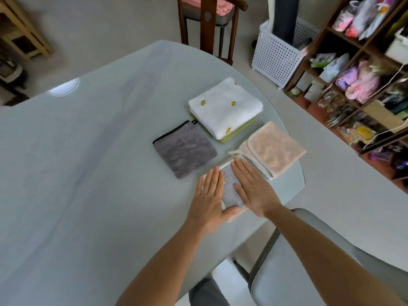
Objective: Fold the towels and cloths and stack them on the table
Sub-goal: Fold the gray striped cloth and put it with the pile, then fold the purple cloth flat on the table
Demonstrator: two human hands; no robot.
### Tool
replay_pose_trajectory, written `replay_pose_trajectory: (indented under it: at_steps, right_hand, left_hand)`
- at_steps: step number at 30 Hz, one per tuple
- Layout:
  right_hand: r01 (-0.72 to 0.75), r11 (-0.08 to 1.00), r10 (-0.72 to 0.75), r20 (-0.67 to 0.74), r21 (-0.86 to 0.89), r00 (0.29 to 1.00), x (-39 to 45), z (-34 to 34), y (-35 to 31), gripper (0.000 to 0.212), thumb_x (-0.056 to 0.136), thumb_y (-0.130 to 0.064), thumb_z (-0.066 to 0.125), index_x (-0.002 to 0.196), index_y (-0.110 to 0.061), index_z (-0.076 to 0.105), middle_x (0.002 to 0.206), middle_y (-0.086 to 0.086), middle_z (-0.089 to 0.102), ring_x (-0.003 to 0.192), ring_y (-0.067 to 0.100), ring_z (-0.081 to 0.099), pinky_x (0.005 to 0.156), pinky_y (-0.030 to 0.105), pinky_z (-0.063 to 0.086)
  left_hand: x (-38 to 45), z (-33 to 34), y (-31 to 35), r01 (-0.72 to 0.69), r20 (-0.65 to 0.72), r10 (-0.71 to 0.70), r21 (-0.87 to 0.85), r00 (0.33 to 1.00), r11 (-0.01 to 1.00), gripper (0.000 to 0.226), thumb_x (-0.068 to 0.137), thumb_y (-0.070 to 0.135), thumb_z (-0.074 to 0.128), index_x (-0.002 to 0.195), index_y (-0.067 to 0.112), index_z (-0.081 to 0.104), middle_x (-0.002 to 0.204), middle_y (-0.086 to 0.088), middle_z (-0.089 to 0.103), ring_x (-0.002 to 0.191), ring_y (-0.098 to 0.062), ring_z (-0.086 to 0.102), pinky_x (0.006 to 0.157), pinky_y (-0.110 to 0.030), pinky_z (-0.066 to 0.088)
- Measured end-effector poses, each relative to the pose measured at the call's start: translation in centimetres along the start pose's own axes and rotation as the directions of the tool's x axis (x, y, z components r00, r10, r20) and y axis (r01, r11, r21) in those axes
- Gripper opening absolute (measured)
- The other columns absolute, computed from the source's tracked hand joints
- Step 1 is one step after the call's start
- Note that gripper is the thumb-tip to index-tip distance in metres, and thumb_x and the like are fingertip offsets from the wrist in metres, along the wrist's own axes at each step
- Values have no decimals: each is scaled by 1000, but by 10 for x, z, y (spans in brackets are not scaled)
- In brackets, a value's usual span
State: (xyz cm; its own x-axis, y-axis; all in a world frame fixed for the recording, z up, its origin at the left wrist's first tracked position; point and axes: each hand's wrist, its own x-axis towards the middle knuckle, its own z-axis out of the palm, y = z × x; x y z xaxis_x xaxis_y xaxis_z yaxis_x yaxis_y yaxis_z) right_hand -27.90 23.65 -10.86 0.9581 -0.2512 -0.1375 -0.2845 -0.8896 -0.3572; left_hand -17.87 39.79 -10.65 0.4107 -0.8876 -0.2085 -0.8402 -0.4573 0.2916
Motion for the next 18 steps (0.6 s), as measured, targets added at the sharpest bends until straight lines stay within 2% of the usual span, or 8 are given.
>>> replay_pose_trajectory:
  at_steps: [3, 5, 6, 8, 10, 11, 13, 18]
  right_hand:
    - [0, 999, 2, 25, -45, 1000, -8, 0, 5, 61, 101, -46, 12, 152, -13, 9, 160, 1, 3, 147, 10, -8, 118, 25, -8]
    - [-1, 995, 1, 0, -104, 1000, -15, -7, 6, 61, 101, -43, 16, 149, -6, 27, 157, 10, 19, 147, 20, 10, 119, 29, -3]
    - [-1, 991, -4, -39, -131, 999, -14, -14, 3, 58, 101, -39, 22, 144, -3, 37, 153, 14, 30, 144, 26, 22, 119, 31, 1]
    - [0, 985, -20, -117, -170, 993, -2, -30, -16, 50, 95, -30, 36, 131, 0, 54, 141, 21, 47, 131, 36, 44, 116, 37, 19]
    - [-9, 989, -12, -140, -145, 990, 20, -42, -48, 43, 86, -24, 43, 118, -1, 62, 123, 21, 59, 111, 38, 58, 101, 43, 42]
    - [9, 991, -24, -116, -130, 993, 28, -45, -69, 41, 84, -23, 43, 113, -2, 63, 114, 20, 62, 101, 38, 61, 91, 44, 48]
    - [94, 987, -102, -53, -132, 993, 49, -40, -128, 34, 87, -21, 42, 109, -4, 63, 102, 16, 62, 91, 38, 62, 79, 41, 50]
    - [273, 953, -258, 122, -132, 958, 65, -17, -286, 28, 97, -21, 43, 120, -12, 55, 119, 7, 59, 103, 29, 60, 84, 38, 49]
  left_hand:
    - [0, -8, 0, -50, 139, 54, -33, 989, 998, 109, 76, 84, 7, 152, 6, -3, 160, -11, -10, 147, -23, -13, 121, -42, -2]
    - [-6, -21, 0, -62, 219, 68, -37, 973, 997, 94, 88, 70, 30, 153, 11, -4, 160, -7, -13, 148, -20, -12, 121, -40, -2]
    - [-11, -30, -3, -65, 217, 69, -22, 974, 998, 85, 93, 58, 39, 153, 11, 1, 161, -7, -6, 148, -20, -5, 121, -39, 2]
    - [-25, -54, -21, -45, 180, 45, -5, 983, 999, 67, 97, 43, 44, 150, 10, 21, 157, -11, 23, 144, -23, 20, 118, -37, 17]
    - [-46, -78, -46, 74, 182, -72, -2, 981, 997, 51, 99, 39, 42, 140, 10, 40, 141, -11, 46, 130, -27, 43, 106, -38, 36]
    - [-61, -88, -60, 143, 187, -140, -7, 972, 990, 46, 99, 38, 40, 136, 10, 43, 135, -11, 51, 124, -28, 49, 99, -38, 41]
    - [-111, -108, -96, 266, 160, -266, 19, 951, 964, 42, 100, 37, 38, 134, 12, 45, 130, -11, 55, 120, -29, 51, 93, -37, 43]
    - [-255, -133, -176, 516, 75, -515, -1, 854, 856, 41, 100, 37, 38, 133, 16, 46, 132, -9, 54, 123, -26, 50, 98, -36, 41]
